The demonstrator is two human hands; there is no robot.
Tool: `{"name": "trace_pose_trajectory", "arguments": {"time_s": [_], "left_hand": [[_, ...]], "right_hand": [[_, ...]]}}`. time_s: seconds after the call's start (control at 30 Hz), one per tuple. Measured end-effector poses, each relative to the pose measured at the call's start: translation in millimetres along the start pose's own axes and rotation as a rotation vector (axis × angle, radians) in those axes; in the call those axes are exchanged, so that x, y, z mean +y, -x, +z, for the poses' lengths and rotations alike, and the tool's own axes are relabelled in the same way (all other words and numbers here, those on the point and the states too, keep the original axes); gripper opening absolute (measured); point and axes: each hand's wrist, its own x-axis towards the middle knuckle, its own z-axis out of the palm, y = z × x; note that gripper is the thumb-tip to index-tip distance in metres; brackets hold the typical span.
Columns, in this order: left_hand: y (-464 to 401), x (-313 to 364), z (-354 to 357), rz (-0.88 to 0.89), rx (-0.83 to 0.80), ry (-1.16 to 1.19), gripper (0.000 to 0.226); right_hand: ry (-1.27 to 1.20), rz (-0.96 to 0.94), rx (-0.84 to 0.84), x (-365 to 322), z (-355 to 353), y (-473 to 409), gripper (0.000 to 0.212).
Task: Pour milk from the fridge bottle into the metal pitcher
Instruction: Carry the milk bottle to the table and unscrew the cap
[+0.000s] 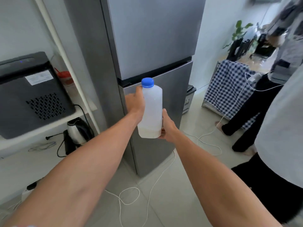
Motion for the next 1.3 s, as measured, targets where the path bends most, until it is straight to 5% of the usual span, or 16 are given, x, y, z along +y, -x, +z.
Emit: {"name": "trace_pose_trajectory", "arguments": {"time_s": [0.33,0.7,1.3], "left_hand": [[113,-14,115,-0.007,-0.444,0.021,0.044],[331,-11,207,-0.052,-0.88,0.028,0.043],[710,-26,161,-0.148,-1.57,-0.073,0.039]], "right_hand": [[-0.152,-0.08,0.429,44,-143,87,0.067],[-0.421,-0.165,0.898,128,-304,243,0.059],[-0.702,-0.173,1.417,336,-377,570,0.05]]}}
